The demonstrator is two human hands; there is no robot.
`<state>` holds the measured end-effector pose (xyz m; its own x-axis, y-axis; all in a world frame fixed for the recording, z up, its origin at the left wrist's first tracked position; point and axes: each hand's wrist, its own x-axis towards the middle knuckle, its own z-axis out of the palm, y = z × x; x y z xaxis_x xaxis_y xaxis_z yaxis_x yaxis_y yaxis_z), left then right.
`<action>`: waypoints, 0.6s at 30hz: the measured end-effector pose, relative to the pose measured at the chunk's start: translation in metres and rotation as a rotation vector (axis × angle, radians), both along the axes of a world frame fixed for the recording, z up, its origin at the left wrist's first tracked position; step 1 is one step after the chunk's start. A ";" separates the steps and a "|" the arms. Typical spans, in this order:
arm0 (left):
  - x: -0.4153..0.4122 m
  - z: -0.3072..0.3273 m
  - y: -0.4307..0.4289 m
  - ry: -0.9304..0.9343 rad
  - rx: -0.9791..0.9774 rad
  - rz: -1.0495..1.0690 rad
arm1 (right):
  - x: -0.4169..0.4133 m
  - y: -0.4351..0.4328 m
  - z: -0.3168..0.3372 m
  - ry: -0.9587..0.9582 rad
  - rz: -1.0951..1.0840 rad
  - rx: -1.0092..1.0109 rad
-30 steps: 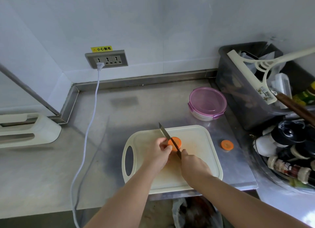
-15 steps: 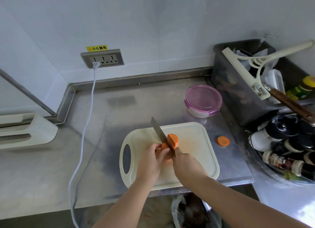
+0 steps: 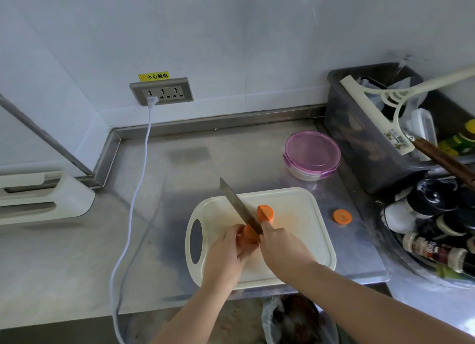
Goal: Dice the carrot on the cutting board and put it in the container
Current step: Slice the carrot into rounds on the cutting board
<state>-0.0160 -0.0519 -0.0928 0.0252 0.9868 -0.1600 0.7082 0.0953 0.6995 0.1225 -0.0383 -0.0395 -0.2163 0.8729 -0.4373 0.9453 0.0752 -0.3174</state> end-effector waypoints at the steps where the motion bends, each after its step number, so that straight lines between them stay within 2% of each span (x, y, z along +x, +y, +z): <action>1: 0.001 0.001 0.001 0.062 0.017 -0.025 | 0.003 0.002 0.003 -0.028 0.003 0.024; 6: -0.005 0.017 0.024 0.534 0.134 -0.060 | 0.023 0.019 0.029 0.041 -0.047 0.190; 9: -0.013 0.022 0.044 0.761 0.027 -0.143 | 0.040 0.028 0.036 -0.022 -0.056 0.312; 11: -0.013 0.023 0.054 0.826 -0.064 -0.196 | 0.052 0.031 0.035 0.034 -0.119 0.287; 13: -0.008 0.025 0.060 0.803 -0.105 -0.233 | 0.062 0.032 0.033 0.047 -0.162 0.247; 16: 0.013 0.032 0.064 0.561 -0.036 -0.362 | 0.072 0.029 0.028 0.026 -0.210 0.220; 18: 0.030 0.036 0.066 0.471 -0.003 -0.449 | 0.079 0.028 0.023 0.027 -0.230 0.237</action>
<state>0.0136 0.0143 -0.0569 0.3616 0.8962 -0.2571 0.9104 -0.2800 0.3046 0.2016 -0.0106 -0.0162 -0.0105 0.9769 -0.2134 0.9377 -0.0645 -0.3413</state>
